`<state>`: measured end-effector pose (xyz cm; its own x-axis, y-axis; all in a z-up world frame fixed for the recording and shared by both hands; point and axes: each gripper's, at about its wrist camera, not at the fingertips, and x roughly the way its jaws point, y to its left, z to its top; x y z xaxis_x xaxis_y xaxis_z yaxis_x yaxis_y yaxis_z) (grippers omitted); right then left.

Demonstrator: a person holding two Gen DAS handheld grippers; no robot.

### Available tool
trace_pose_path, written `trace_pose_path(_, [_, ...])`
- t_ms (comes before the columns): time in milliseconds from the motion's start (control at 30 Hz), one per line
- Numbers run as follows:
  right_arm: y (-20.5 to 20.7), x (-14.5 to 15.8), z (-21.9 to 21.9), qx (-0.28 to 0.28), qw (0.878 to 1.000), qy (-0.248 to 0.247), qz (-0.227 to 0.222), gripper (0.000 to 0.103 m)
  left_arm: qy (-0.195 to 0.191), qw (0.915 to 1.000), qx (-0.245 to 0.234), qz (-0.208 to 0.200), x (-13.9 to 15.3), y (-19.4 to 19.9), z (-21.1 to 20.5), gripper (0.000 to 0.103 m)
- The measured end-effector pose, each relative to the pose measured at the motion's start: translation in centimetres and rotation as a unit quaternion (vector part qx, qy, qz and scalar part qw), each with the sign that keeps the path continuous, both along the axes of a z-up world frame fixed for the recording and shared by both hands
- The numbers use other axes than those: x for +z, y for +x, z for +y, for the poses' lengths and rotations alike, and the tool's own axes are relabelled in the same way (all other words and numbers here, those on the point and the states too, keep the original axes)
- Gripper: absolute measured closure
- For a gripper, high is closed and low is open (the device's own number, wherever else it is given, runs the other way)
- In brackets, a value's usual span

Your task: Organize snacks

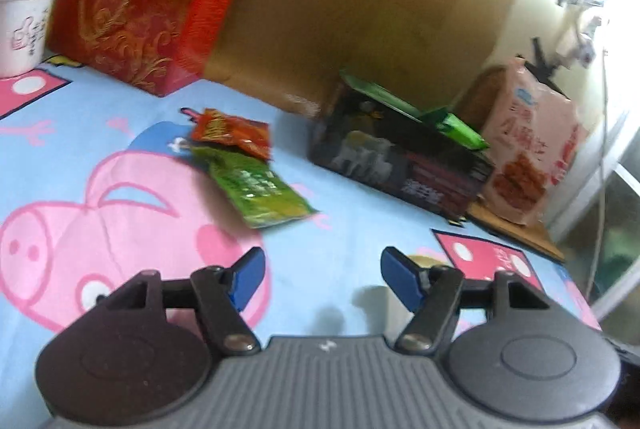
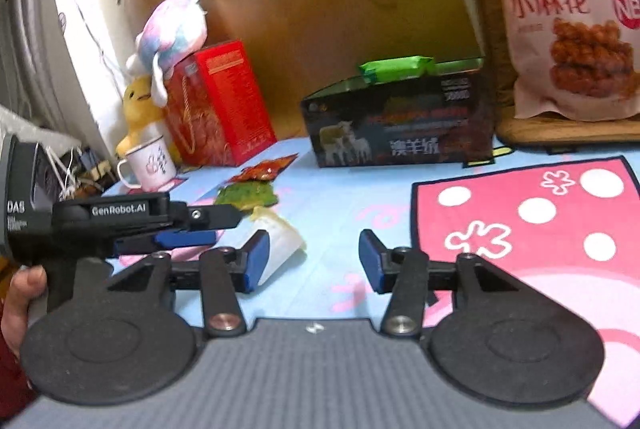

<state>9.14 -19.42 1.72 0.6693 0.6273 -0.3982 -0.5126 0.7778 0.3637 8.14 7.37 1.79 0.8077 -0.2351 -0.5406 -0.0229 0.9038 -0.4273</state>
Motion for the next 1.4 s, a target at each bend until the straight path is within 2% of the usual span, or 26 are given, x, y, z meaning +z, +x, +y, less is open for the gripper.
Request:
trace_pose_path(333, [0.4, -0.2, -0.6, -0.026, 1.000, 0.012, 0.012, 0.051, 0.045, 0.9979, 0.046, 0.001, 0.3, -0.5, -0.3, 0.037])
trace_pose_path(533, [0.5, -0.2, -0.9, -0.035, 0.999, 0.017, 0.011, 0.049, 0.078, 0.9950, 0.063, -0.001, 0.5, -0.6, -1.0, 0.033])
trace_pose_path(667, [0.2, -0.1, -0.9, -0.044, 0.999, 0.019, 0.005, 0.037, 0.092, 0.9931, 0.072, 0.000, 0.5, -0.6, -1.1, 0.033])
trace_pose_path(733, [0.3, -0.1, -1.2, -0.046, 0.999, 0.025, 0.005, 0.036, 0.098, 0.9924, 0.075, 0.001, 0.5, -0.6, -1.2, 0.033])
trace_pose_path(900, [1.4, -0.3, -2.2, -0.043, 0.997, 0.052, 0.028, 0.036, 0.108, 0.9912, 0.076, 0.006, 0.5, -0.5, -1.4, 0.032])
trace_pose_path(1033, [3.6, -0.8, -3.4, -0.024, 0.995, 0.062, 0.078, 0.036, 0.110, 0.9912, 0.073, 0.011, 0.4, -0.4, -1.4, 0.032])
trace_pose_path(1167, [4.3, -0.2, -5.9, -0.036, 0.999, 0.026, 0.026, 0.036, 0.108, 0.9915, 0.072, 0.010, 0.4, -0.3, -1.3, 0.032])
trace_pose_path(1300, [4.6, -0.8, -8.8, -0.063, 0.992, 0.104, 0.047, 0.036, 0.102, 0.9921, 0.072, 0.009, 0.4, -0.2, -1.2, 0.032])
trace_pose_path(1400, [4.3, -0.7, -8.8, -0.066, 0.991, 0.110, 0.043, 0.036, 0.102, 0.9921, 0.073, 0.008, 0.4, -0.2, -1.2, 0.031])
